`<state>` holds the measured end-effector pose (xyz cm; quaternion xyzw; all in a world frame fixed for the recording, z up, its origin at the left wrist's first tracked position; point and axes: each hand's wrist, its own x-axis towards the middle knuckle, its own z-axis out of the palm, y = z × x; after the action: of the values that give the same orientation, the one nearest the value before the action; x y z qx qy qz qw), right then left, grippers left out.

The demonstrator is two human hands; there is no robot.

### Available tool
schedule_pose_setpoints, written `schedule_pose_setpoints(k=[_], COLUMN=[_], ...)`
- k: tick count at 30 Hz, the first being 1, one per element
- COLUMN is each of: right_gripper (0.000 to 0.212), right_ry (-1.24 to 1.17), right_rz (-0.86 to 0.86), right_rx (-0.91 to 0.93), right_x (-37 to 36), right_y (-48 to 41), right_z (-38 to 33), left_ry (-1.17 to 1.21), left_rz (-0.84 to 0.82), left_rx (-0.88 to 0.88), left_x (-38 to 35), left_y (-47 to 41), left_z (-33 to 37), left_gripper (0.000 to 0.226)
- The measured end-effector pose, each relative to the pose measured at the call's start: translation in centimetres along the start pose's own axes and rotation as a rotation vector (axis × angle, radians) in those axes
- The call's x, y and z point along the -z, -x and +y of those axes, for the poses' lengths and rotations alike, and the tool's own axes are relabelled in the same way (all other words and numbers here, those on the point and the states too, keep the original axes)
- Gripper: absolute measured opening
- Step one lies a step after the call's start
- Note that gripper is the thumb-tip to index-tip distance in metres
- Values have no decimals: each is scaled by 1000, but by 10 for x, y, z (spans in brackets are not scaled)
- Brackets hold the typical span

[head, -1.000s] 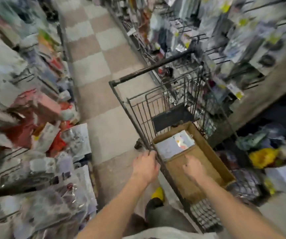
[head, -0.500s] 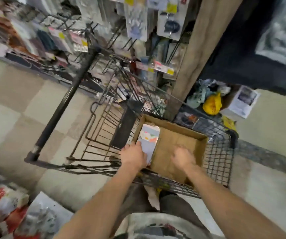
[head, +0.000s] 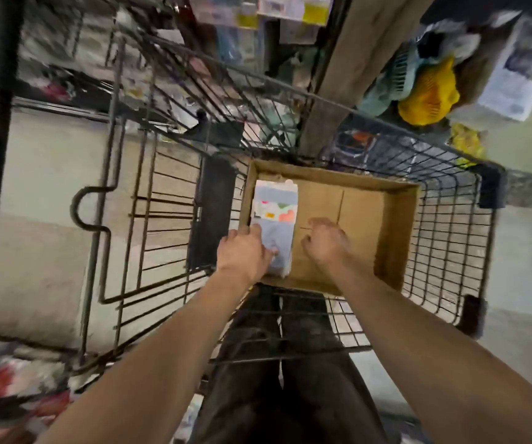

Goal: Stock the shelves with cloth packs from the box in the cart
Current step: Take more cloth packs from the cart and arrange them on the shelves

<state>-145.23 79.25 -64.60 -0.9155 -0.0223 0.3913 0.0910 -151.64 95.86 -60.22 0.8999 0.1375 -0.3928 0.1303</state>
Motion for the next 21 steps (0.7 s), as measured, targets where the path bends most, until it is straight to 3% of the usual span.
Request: schedule_pose_setpoints(k=[3,6,11,14,16,18,21], right_gripper=[38,32,51,27,3,14,22], right_ry=[-51,-165,-238,-300,-443,-587,-683], right_rz=[-48,18,43,-20,66,188,214], right_rx=[27,-31,-62,-99,-118,-201,-305], right_x=[-30,-64,-111,-133,-134,-134,-129], right_y=[-39,-77,-124,-141,-139,-138,-137], right_z=[-5,-14,-23,-11,-2,8,30], left_ry=[66,141,174,202,201,243,332], left_rz=[-30,-31,-66,-46,-64,-76,-32], left_rx=[46,109,98,133,143,157,164], left_x=[-19,-40,-70,-79,-82,-85,-96], left_y=[-26,-47,-74,-89,-99,-108,-128], left_z=[-2,-1,3,5,6,7,8], left_gripper=[51,49,47,48,52,54,49])
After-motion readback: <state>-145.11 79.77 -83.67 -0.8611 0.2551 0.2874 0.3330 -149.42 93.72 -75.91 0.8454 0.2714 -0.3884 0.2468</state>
